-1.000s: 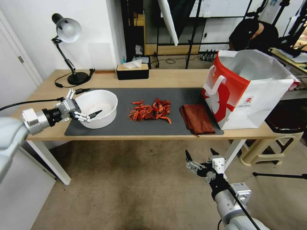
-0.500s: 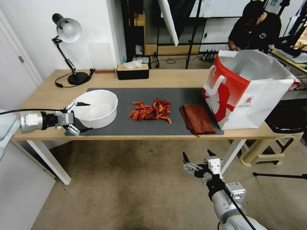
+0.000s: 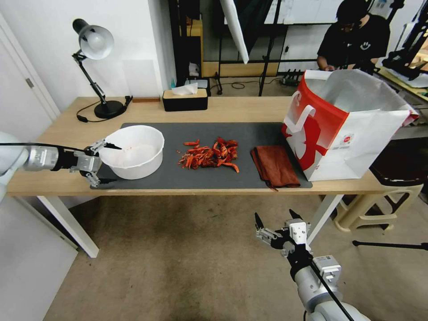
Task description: Sweep shrimp from table into container with towel, then put container into takeout bag.
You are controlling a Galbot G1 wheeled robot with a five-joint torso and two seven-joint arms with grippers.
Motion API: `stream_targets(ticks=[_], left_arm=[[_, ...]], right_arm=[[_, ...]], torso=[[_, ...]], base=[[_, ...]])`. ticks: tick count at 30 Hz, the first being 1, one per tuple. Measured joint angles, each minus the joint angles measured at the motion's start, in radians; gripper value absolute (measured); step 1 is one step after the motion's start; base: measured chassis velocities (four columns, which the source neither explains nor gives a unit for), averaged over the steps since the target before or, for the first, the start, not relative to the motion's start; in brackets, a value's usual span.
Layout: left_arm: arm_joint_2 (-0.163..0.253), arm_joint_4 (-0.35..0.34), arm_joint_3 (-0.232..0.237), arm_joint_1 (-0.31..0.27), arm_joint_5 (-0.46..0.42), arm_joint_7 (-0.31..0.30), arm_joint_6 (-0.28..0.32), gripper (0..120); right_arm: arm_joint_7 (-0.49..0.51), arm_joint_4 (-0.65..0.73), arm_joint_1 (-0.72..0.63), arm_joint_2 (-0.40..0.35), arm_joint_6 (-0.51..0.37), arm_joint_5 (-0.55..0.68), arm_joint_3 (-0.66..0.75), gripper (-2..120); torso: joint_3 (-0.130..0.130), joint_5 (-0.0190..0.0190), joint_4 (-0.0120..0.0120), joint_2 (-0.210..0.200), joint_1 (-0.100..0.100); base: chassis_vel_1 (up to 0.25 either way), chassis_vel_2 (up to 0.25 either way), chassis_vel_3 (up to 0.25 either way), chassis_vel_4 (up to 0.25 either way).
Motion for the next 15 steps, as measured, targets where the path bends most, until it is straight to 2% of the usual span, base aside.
stream_targets(ticks=[7, 8, 9, 12, 15], left_arm=[[-0.013, 0.009, 0.044, -0.042, 0.048, 0.021, -0.02, 100], [-0.016, 0.021, 0.073, -0.072, 0.055, 0.022, -0.022, 100], [-0.016, 0.021, 0.073, -0.072, 0.055, 0.022, -0.022, 100], [-0.03, 0.051, 0.126, -0.139, 0.085, 0.041, -0.036, 99], [-0.041, 0.064, 0.148, -0.16, 0.112, 0.056, -0.047, 96]], right_arm=[[-0.015, 0.008, -0.004, -0.003, 0.006, -0.022, 0.003, 100], [-0.018, 0.013, -0.005, -0.004, 0.006, -0.027, 0.003, 100], [-0.018, 0.013, -0.005, -0.004, 0.006, -0.027, 0.003, 100], [-0.019, 0.013, -0.005, -0.003, 0.007, -0.03, 0.003, 100], [-0.019, 0.012, -0.008, -0.004, 0.01, -0.03, 0.003, 100]], torso=[[0.0, -0.0001, 0.0, 0.0, 0.0], [0.0, 0.0, 0.0, 0.0, 0.0], [0.0, 0.0, 0.0, 0.0, 0.0], [0.0, 0.0001, -0.0001, 0.0, 0.0], [0.0, -0.0001, -0.0002, 0.0, 0.0]], base=[[0.0, 0.0, 0.0, 0.0], [0.0, 0.0, 0.0, 0.0], [0.0, 0.0, 0.0, 0.0], [0.0, 0.0, 0.0, 0.0], [0.0, 0.0, 0.0, 0.0]])
